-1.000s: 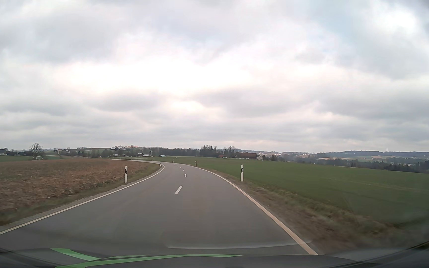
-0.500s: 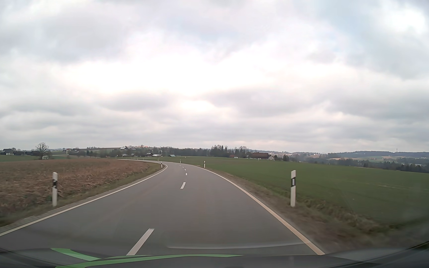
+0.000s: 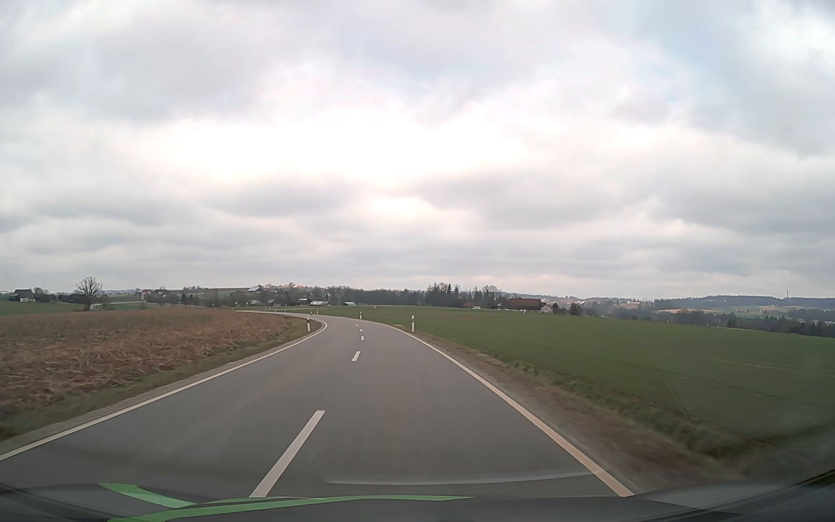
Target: Follow the waypoints while adhering to traffic rules and regulations
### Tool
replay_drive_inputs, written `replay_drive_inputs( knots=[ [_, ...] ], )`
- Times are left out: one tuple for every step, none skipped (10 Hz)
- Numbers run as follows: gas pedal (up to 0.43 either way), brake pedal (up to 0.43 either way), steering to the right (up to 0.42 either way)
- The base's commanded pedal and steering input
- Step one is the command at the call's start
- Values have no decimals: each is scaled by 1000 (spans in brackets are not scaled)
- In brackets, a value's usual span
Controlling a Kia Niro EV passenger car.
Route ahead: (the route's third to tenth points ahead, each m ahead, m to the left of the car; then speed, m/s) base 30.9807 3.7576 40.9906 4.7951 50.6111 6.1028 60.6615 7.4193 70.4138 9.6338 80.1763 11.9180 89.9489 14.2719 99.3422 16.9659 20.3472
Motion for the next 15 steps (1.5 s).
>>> replay_drive_inputs(
  knots=[
    [157,0,-17],
    [157,0,-17],
    [157,0,-18],
    [157,0,-20],
    [157,0,-21],
    [157,0,-22],
    [157,0,-22],
    [157,0,-21],
    [157,0,-19],
    [157,0,-17],
    [169,0,-16],
    [169,0,-15],
    [169,0,-14],
    [169,0,-14],
    [169,0,-13]
  ],
)
